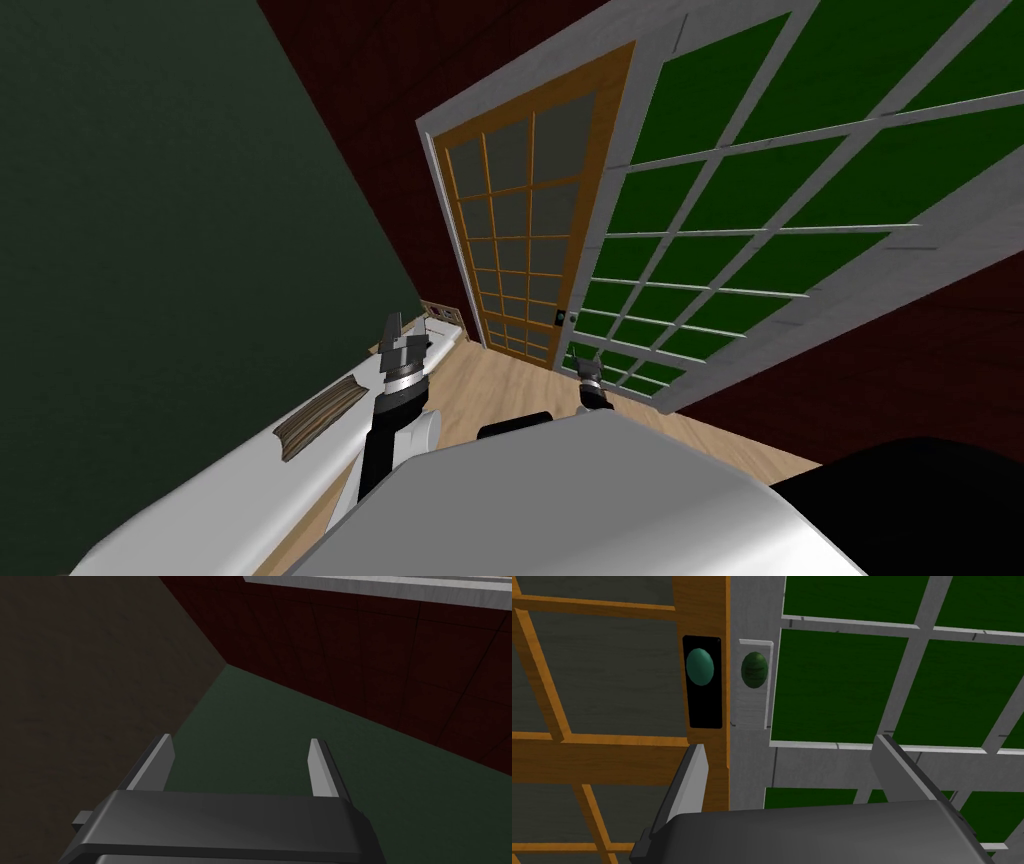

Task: Pull the door open

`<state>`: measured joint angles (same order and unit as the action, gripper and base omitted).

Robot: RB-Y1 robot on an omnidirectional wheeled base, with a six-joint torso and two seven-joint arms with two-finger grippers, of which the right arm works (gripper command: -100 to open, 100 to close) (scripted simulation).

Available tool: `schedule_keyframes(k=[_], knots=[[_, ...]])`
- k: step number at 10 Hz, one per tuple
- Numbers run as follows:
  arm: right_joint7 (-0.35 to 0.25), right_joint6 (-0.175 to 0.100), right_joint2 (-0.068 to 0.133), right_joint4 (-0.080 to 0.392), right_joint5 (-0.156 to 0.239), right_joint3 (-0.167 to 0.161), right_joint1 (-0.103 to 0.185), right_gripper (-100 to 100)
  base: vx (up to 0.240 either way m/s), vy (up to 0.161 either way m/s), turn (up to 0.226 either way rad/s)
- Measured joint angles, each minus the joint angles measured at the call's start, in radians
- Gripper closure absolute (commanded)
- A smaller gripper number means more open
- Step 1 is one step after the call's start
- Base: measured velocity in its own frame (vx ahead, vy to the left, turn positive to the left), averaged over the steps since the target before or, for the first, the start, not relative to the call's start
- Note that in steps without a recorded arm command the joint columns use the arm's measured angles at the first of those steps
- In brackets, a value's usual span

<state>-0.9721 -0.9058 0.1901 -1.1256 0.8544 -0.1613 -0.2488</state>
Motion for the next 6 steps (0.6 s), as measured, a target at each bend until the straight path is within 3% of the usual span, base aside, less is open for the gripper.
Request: schedule_keyframes(k=[6], knots=[[-0.084, -0.039, 0.01, 0.114, 0.092, -0.02, 0.034, -100, 0.103, -0.071, 0.119]])
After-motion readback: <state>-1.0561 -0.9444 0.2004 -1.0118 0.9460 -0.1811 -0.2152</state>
